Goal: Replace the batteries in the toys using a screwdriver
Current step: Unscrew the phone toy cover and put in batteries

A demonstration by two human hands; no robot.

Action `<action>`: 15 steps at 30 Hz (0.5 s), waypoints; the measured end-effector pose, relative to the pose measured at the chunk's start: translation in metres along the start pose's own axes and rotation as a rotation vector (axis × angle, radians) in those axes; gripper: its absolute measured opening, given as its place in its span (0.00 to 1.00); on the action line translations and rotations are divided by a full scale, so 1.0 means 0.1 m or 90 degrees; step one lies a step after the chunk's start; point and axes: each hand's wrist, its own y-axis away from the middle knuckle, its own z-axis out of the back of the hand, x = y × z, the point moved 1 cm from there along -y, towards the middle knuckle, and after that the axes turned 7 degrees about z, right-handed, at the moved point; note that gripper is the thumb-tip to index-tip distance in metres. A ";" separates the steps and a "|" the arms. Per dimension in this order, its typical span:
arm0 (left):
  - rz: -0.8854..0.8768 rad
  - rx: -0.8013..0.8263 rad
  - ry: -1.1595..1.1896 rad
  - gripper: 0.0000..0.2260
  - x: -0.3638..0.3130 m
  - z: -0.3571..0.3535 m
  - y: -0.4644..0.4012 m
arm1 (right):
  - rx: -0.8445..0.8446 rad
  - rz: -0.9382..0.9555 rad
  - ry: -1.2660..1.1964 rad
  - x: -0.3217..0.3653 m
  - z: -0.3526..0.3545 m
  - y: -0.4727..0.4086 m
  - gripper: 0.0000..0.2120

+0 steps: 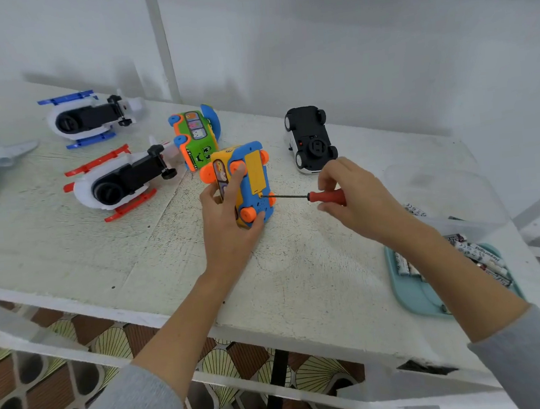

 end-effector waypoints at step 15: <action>-0.009 0.017 -0.013 0.37 0.00 0.00 0.00 | -0.016 -0.085 0.076 0.00 0.00 -0.07 0.12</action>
